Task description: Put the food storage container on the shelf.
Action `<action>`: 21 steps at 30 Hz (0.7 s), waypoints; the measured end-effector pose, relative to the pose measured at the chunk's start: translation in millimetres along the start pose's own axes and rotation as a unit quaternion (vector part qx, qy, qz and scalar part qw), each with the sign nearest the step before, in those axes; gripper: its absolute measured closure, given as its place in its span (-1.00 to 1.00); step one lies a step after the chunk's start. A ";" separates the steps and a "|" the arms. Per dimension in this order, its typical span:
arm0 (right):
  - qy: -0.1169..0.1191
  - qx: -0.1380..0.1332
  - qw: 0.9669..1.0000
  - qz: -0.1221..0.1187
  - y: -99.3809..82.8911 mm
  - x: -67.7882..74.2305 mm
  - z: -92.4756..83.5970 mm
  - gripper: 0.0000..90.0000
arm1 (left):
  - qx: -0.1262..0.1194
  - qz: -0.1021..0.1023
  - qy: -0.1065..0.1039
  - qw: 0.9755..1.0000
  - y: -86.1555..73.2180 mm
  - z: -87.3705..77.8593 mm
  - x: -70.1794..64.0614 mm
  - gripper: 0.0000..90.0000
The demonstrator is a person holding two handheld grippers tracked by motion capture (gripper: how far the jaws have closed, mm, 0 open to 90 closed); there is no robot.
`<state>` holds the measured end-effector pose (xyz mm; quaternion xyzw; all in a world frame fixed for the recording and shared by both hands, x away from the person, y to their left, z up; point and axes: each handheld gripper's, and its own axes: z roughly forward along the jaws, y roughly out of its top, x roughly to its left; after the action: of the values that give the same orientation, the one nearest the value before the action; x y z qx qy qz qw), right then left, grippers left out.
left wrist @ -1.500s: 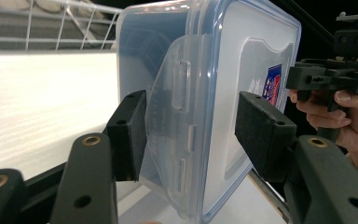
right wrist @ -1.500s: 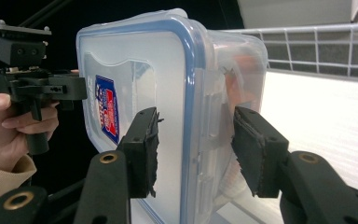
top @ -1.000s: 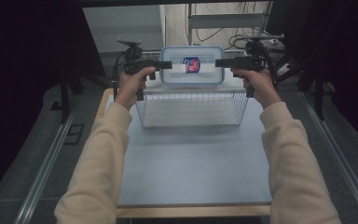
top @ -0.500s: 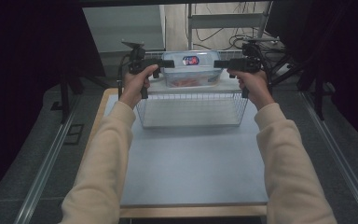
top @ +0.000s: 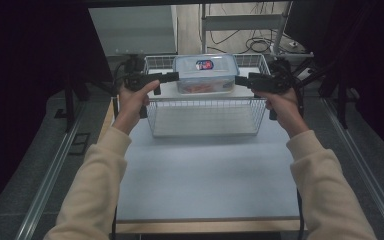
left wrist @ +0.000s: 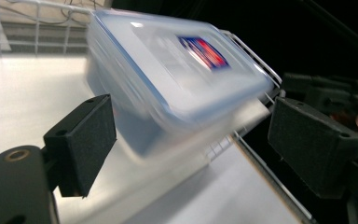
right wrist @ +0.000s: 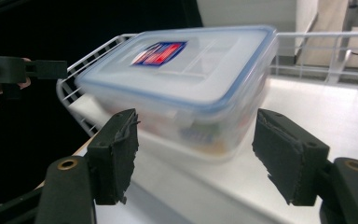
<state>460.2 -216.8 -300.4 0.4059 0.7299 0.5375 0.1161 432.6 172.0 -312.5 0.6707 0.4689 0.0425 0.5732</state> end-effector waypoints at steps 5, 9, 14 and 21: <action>0.018 -0.002 1.000 -0.020 -28.5 9.5 -20.9 -0.37 | 0.003 0.025 -0.015 1.000 -35.8 -21.5 -16.3 -0.68; 0.021 -0.001 0.999 -0.040 -55.3 16.3 -36.6 -0.41 | 0.005 0.041 -0.021 0.999 -67.3 -33.3 -24.5 -0.67; 0.033 0.003 0.998 -0.058 -99.0 19.7 -53.7 -0.43 | 0.020 0.060 -0.027 0.998 -113.4 -42.4 -28.5 -0.66; 0.045 0.014 0.998 -0.050 -153.1 17.7 -63.8 -0.46 | 0.043 0.088 -0.013 0.995 -166.3 -45.7 -30.1 -0.64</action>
<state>338.5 -262.4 -405.0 0.3460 0.7612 0.5384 0.1045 292.2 168.8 -417.0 0.7338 0.4015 0.0640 0.5443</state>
